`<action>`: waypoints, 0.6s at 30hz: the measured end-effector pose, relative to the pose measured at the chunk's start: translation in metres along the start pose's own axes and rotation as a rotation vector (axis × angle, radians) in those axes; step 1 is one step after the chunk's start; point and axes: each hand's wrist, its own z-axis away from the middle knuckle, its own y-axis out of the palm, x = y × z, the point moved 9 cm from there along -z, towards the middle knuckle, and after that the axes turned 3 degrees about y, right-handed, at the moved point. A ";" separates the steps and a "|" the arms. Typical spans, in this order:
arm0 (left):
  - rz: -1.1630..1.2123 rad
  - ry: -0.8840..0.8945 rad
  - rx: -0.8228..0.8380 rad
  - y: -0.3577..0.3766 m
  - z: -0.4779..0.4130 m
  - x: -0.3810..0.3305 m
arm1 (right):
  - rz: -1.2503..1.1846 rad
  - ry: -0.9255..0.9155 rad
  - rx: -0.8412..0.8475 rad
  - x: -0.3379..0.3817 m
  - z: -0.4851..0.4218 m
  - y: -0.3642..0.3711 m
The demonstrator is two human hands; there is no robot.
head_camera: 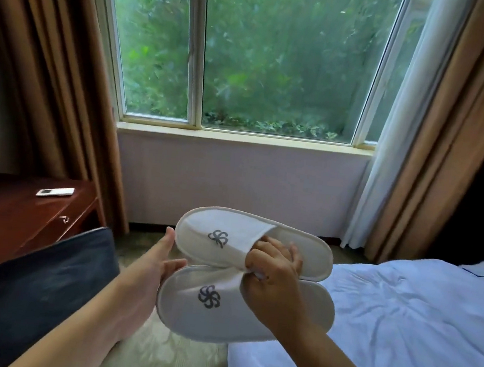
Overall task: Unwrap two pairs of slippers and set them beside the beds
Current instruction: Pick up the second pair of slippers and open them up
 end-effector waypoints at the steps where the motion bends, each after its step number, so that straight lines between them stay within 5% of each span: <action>1: -0.004 0.009 -0.017 -0.001 -0.016 -0.007 | -0.014 0.000 -0.009 -0.010 -0.013 0.007; 8: 0.041 0.107 -0.143 -0.033 -0.103 -0.074 | -0.091 -0.108 -0.031 -0.028 -0.122 0.066; 18: 0.142 0.108 -0.067 -0.066 -0.254 -0.123 | -0.076 -0.157 -0.005 -0.073 -0.243 0.152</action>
